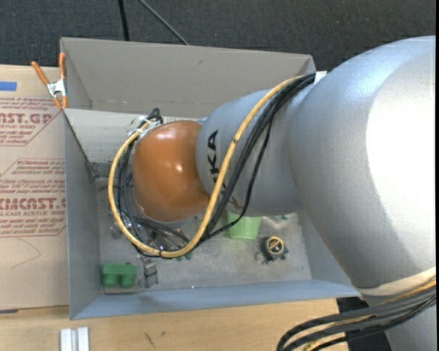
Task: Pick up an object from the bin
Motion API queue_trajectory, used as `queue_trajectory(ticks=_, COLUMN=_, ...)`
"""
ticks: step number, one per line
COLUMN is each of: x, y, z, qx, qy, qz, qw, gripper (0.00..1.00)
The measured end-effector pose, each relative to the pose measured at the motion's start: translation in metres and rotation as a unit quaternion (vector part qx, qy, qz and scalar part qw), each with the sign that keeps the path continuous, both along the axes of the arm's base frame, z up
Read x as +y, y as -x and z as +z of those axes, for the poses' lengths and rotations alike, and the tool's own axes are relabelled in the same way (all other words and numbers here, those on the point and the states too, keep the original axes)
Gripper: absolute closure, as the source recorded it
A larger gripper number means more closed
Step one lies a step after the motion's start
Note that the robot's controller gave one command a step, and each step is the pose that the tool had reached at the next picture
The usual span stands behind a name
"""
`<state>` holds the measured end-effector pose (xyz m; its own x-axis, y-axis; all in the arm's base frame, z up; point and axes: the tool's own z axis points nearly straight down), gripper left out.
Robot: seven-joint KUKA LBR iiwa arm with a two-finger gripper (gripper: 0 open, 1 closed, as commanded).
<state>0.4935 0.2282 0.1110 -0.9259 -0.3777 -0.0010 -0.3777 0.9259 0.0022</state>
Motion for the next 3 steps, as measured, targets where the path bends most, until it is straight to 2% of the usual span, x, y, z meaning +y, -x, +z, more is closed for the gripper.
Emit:
queue_trajectory(ticks=1, x=0.018, y=0.01, z=-0.039, qx=-0.0035, qy=0.0, qz=0.024, qw=0.9997, gripper=0.0)
queue_trajectory(ticks=2, x=0.017, y=0.011, z=-0.038, qx=-0.0006, qy=0.0, qz=0.022, qw=0.9998, gripper=1.0)
queue_trajectory(ticks=3, x=0.01, y=0.011, z=0.099, qx=-0.0045, qy=-0.001, qz=0.037, qw=0.9993, gripper=1.0)
